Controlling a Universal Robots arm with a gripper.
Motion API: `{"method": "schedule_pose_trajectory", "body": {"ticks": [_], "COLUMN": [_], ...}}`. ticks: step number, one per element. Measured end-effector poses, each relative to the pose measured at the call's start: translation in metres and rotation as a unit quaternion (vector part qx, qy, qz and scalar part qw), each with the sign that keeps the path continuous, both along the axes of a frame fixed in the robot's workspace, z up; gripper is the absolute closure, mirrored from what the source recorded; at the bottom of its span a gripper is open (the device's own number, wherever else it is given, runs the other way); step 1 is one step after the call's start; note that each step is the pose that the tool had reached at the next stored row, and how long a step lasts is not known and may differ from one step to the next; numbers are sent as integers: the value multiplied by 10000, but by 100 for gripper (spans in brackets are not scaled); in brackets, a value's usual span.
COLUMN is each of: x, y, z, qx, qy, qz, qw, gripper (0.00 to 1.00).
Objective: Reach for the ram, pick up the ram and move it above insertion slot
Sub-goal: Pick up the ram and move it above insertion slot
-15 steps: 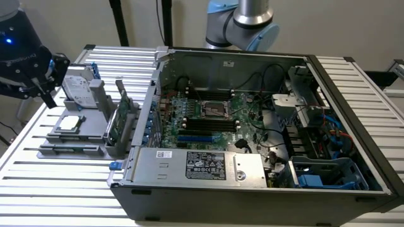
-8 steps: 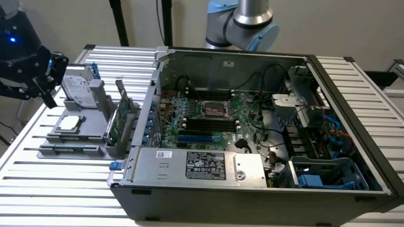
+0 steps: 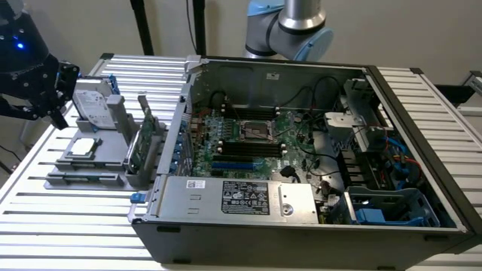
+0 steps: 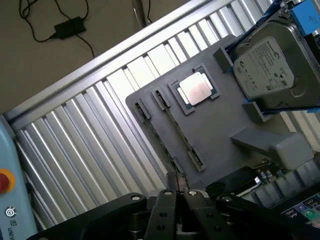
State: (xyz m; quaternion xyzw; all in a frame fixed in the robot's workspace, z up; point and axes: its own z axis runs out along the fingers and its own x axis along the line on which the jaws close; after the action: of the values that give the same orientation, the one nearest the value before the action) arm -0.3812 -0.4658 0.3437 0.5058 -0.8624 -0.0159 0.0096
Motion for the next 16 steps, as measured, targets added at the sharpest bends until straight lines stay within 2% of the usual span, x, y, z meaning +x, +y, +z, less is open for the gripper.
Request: {"method": "schedule_pose_trajectory", "body": {"ticks": [4,8,12,16], "x": [0,0,0,0], "y": [0,0,0,0], "z": [0,0,-2,-8], "qx": [2,3,3,3], "qy": [-3,-8,-19,-41], "qz": [363,721,1082,1448], "qw": [9993,9974,9941,9895], "gripper": [89,89,89,89]}}
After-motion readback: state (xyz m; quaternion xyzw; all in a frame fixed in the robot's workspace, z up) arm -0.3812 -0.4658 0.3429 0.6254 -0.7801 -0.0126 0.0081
